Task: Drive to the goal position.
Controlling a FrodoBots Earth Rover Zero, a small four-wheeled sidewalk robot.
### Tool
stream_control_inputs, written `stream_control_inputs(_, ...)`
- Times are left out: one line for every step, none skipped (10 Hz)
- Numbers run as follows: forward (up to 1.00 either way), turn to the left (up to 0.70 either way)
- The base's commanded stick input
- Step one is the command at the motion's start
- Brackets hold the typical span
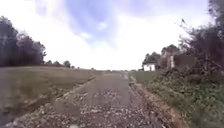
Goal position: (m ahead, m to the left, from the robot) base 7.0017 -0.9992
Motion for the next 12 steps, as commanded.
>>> stream_control_inputs(0.85,-0.05)
stream_control_inputs(0.85,-0.13)
stream_control_inputs(0.85,-0.29)
stream_control_inputs(0.85,-0.34)
stream_control_inputs(0.85,-0.34)
stream_control_inputs(0.85,-0.34)
stream_control_inputs(0.85,0.00)
stream_control_inputs(0.85,0.00)
stream_control_inputs(0.85,0.00)
stream_control_inputs(0.85,0.00)
stream_control_inputs(0.85,0.00)
stream_control_inputs(0.85,0.00)
